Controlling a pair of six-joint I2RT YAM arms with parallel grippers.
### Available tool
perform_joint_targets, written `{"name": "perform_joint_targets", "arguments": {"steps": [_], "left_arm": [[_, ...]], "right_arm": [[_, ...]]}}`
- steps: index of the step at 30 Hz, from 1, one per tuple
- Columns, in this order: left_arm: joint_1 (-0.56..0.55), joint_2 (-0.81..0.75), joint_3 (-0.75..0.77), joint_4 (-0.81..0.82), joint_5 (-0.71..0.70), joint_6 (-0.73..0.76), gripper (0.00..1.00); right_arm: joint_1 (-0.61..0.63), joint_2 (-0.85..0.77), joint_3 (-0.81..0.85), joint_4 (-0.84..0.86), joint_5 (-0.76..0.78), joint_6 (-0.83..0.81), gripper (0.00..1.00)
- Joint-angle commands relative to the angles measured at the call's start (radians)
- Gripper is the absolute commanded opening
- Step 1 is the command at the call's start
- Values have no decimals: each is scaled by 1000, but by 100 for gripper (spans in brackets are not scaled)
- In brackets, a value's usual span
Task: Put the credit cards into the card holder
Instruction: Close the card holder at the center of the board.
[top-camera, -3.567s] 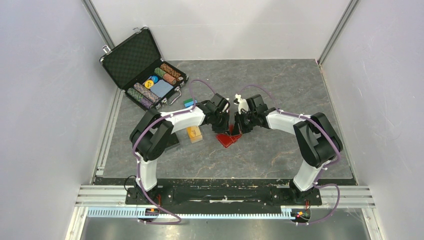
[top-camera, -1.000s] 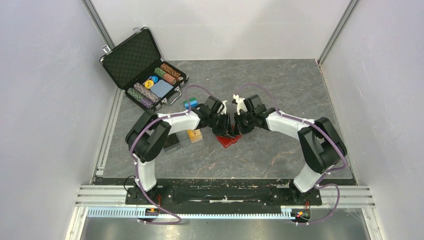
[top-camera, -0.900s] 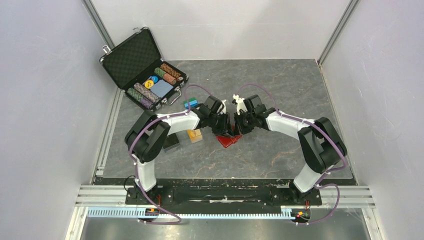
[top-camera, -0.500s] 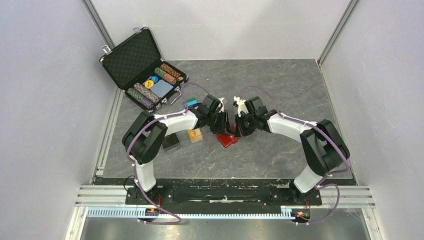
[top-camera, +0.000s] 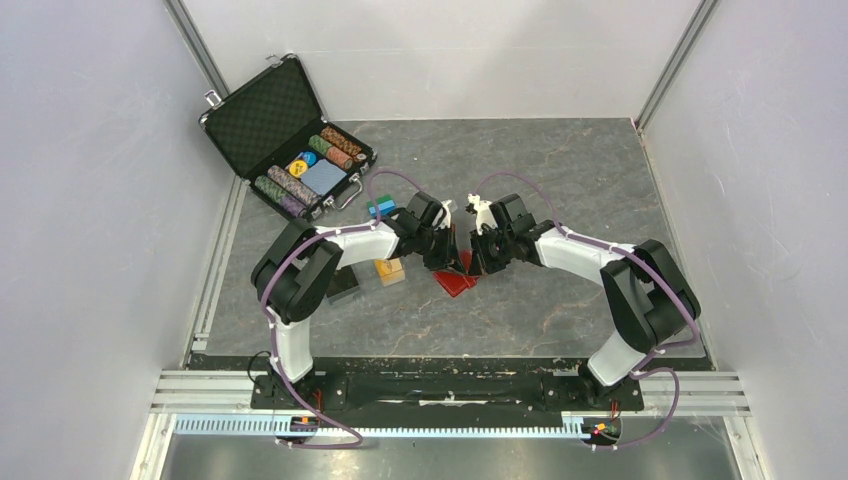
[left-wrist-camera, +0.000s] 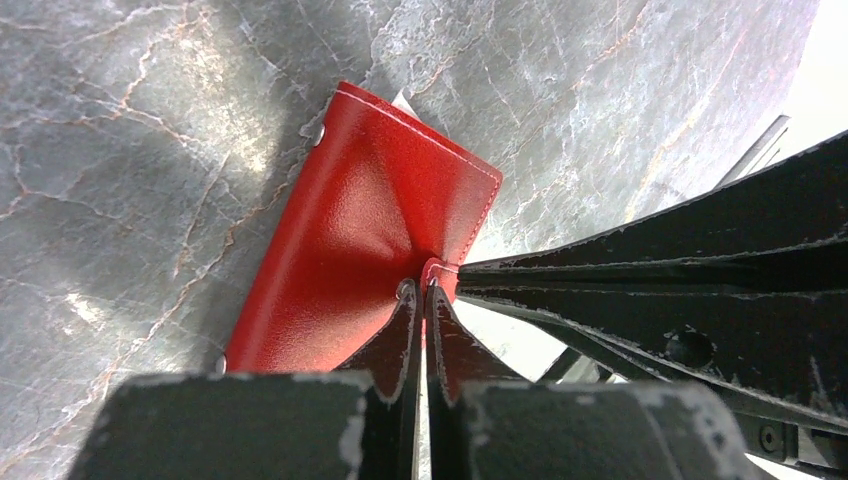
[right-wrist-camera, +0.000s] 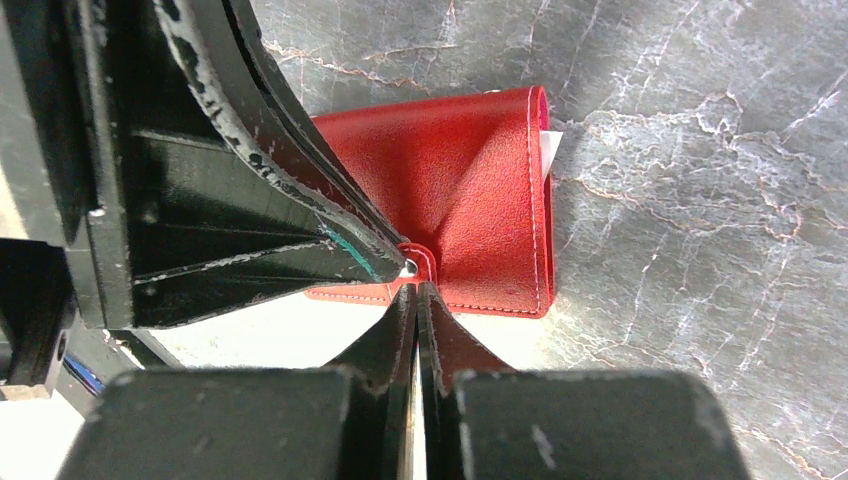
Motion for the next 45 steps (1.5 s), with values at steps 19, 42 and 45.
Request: {"name": "perform_joint_targets", "arguments": {"steps": [19, 42, 45], "left_arm": [[-45, -33, 135, -197, -202, 119, 2], [-50, 36, 183, -287, -313, 144, 2], [-50, 33, 186, -287, -309, 148, 2]], "right_arm": [[0, 25, 54, 14, 18, 4, 0], [0, 54, 87, 54, -30, 11, 0], [0, 69, 97, 56, -21, 17, 0]]}}
